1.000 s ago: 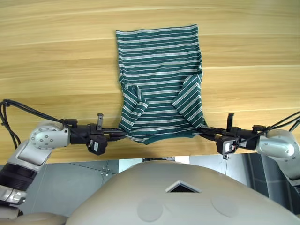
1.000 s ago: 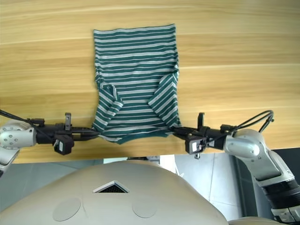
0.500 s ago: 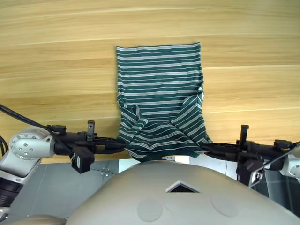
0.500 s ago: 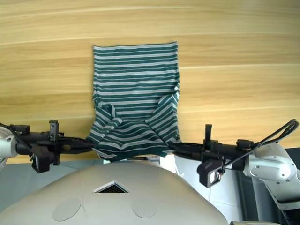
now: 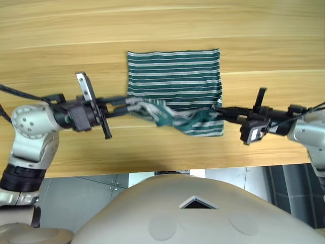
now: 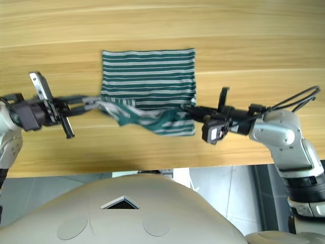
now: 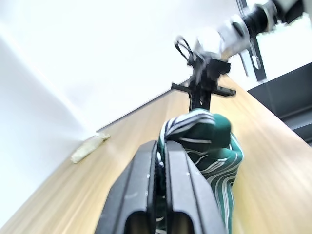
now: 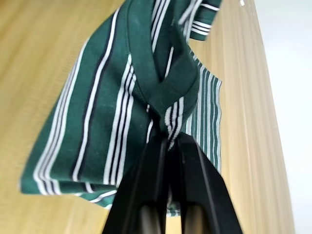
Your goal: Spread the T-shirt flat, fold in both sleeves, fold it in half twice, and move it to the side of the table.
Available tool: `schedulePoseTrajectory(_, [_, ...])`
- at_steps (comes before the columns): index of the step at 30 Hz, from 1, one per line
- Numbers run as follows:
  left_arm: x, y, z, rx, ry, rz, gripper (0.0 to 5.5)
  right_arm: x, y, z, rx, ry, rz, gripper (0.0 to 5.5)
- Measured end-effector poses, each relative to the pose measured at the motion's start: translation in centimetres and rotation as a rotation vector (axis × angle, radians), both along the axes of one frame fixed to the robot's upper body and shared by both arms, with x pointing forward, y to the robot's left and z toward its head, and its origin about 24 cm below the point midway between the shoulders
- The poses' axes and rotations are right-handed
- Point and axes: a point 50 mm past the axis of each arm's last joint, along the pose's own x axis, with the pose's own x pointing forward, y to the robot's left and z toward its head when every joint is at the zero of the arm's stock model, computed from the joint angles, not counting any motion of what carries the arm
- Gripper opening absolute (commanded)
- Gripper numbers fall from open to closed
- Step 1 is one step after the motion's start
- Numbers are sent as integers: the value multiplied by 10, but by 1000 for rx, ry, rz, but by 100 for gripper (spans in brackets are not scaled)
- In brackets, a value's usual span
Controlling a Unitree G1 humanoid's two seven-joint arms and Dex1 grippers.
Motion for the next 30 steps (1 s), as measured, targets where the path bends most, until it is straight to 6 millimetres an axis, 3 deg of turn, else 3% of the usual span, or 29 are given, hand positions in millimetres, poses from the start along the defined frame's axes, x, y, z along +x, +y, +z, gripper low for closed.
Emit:
schedulePoseTrajectory(6, [36, 1, -8, -68, 28, 120, 4, 45, 11, 0, -12, -104, -78, 11])
schedulePoseTrajectory(13, [90, 3, -54, 26, 179, 316, 4, 91, 22, 9, 43, -215, -211, 11])
schedulePoseTrajectory(16, [108, 1, -64, 35, 236, 366, 4, 103, 20, 7, 34, -228, -261, 11])
schedulePoseTrajectory(23, [143, -2, -84, 53, 379, 530, 4, 130, 6, -16, -55, -208, -400, 11])
schedulePoseTrajectory(26, [155, -1, -84, 47, 430, 613, 4, 139, 13, -33, -65, -174, -424, 11])
schedulePoseTrajectory(30, [157, -1, -102, 107, 510, 731, 4, 150, 25, -50, -72, -136, -451, 11])
